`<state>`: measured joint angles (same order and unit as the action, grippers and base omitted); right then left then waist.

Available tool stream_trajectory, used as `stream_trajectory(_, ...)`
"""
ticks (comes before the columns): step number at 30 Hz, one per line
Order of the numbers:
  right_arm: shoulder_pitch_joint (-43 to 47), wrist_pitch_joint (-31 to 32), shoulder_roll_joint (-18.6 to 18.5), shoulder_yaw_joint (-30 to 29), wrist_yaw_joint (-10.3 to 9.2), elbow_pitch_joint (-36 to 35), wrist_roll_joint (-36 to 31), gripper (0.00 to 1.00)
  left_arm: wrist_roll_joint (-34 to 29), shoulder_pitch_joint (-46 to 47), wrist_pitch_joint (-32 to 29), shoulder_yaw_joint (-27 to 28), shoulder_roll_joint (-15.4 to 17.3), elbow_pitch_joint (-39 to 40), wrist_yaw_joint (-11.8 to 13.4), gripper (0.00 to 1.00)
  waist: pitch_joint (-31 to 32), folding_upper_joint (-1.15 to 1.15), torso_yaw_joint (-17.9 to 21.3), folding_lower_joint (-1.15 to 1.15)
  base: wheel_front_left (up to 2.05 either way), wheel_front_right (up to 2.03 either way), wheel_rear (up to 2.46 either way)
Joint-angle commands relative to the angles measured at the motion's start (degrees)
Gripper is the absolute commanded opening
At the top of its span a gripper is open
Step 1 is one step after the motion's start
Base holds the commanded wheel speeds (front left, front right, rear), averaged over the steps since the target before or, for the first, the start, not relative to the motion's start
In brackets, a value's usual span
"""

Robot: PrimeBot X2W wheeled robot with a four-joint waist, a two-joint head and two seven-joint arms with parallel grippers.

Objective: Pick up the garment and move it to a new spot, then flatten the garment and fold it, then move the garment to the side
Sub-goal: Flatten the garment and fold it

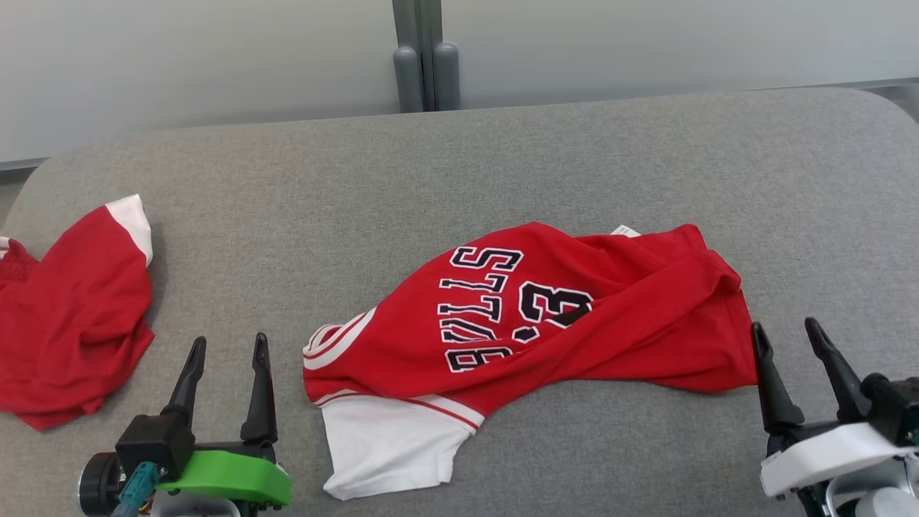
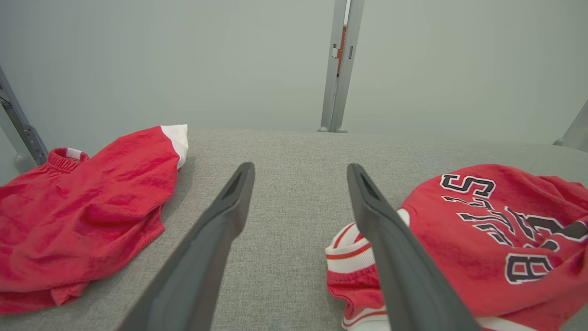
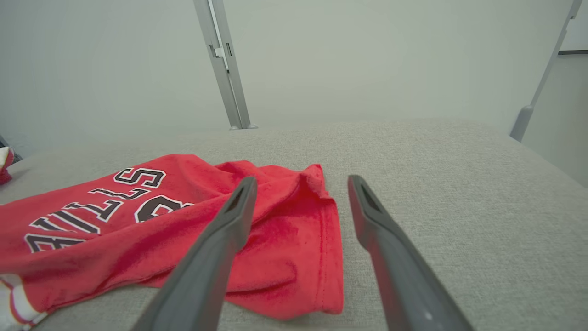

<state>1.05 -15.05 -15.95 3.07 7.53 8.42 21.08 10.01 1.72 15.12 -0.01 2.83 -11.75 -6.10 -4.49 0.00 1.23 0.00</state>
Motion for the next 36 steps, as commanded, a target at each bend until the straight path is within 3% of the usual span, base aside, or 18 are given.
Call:
stream_trajectory(1,1.53,-0.17,0.51,-0.29,-0.08,-1.16,-0.68,1.0,-0.29,-0.95,0.03,0.26,0.13,0.1,-0.21,1.0,0.25,0.0,0.05,0.0,0.0,0.0,0.0)
stream_trajectory(10,6.6,-0.18,3.67,-1.07,-0.08,-4.33,-3.87,1.0,-0.42,-1.6,0.03,0.67,0.13,-0.07,-0.31,1.0,1.41,0.0,0.2,0.0,0.0,0.0,0.0)
stream_trajectory(17,6.54,-0.18,3.5,-0.89,-0.08,-2.97,-4.66,1.0,-0.47,-1.56,0.03,0.65,0.13,0.08,-0.37,1.0,1.42,0.0,0.04,0.0,0.0,0.0,0.0)
stream_trajectory(36,-11.13,1.53,-4.32,2.96,-0.08,13.91,-5.6,1.0,0.38,0.77,0.03,-0.96,0.13,-0.25,-0.31,1.0,-1.45,0.0,-2.93,0.0,0.0,0.0,0.0)
